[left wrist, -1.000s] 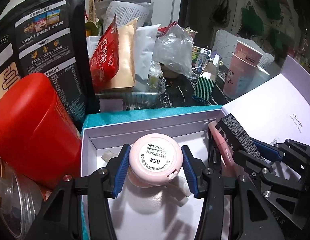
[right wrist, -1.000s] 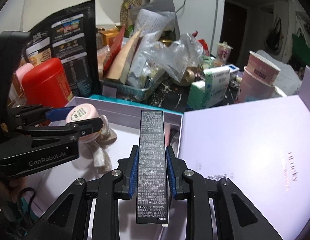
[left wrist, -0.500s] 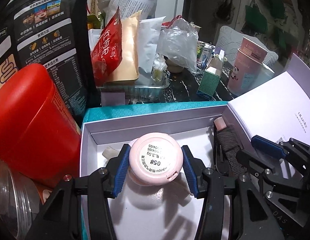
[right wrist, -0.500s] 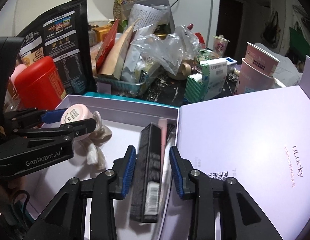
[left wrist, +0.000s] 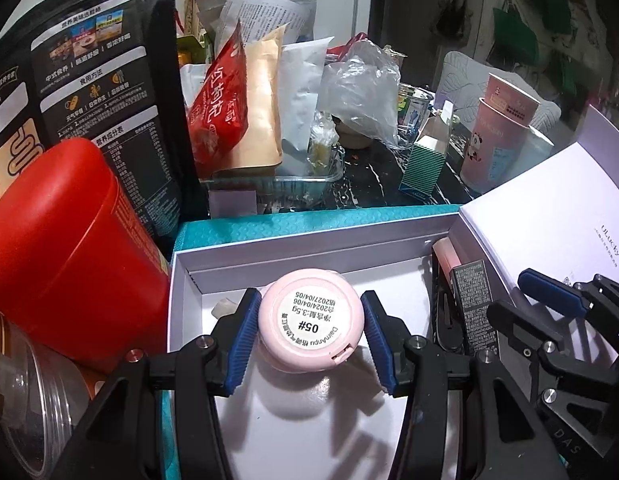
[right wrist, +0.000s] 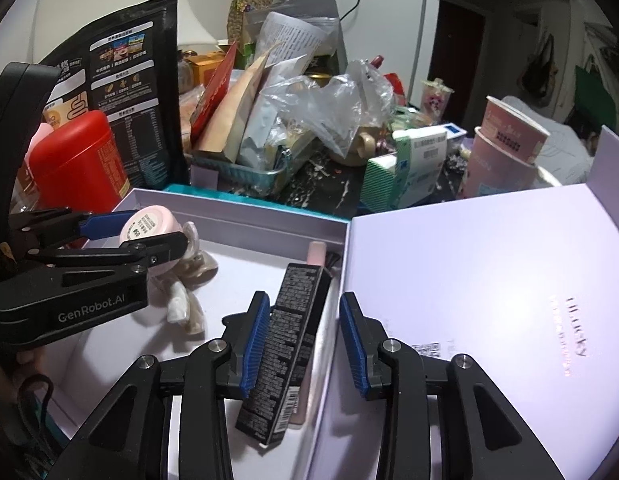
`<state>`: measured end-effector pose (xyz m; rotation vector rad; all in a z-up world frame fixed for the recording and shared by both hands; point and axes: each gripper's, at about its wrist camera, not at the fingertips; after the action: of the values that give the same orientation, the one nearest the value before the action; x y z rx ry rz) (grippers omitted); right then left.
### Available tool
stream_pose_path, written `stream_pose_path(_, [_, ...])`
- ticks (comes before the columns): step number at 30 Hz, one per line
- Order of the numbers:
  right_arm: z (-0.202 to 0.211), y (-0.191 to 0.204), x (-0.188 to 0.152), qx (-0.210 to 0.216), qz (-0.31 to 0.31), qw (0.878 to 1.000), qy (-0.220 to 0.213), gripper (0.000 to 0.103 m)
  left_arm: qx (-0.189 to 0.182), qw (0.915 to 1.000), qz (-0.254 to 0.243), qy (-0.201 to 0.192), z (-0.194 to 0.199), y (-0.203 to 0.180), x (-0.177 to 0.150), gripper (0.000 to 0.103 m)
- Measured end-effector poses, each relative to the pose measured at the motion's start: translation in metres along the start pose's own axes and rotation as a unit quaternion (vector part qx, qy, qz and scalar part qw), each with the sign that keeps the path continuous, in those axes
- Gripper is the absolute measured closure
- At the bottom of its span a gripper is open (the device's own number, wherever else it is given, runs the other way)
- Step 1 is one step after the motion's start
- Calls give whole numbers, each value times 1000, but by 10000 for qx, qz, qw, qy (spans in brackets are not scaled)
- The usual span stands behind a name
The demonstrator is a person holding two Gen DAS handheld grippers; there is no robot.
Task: Organize rigid objects
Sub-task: 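Open both tools to release the compact and black box into the box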
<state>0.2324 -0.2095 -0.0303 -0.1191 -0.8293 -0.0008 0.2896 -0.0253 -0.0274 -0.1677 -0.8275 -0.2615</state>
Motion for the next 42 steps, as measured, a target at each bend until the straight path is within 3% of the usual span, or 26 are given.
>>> stream_pose_path(15, [22,-4,8,160,-87,9998,-86,67,29,9998,-33,206,-1,-3,2,48])
stream_pose_path(17, [23,-3,8,172,-66,9998,-90,67,42,9997,-28,220,0,-3,3,41])
stream_pose_path(18, [24,-3,7,175,-63,9998,-86,67,47,9997,-28,220,0,-3,3,31])
stream_pose_path(19, [24,-3,7,181,-56,9998,-82,67,52,9998,-19,201,2,-4,2,27])
stream_pose_path(30, [39,-8,9,155,-96,9997,-186,67,39,9999,52,122,21,-7,6,27])
stream_pose_path(42, [79,-9,13,211,-175,9985,-482,64,45,9995,-46,-296,69,-16,15,27])
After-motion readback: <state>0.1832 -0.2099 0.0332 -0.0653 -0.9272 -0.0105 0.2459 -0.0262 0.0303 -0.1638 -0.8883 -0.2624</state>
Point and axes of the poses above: each gripper's, at about its wrist camera, not at the fingertips, and z roughly against the way its jaws point, y to its left, x to its top, and after that the axes turned 7 degrees about -y, right-handed
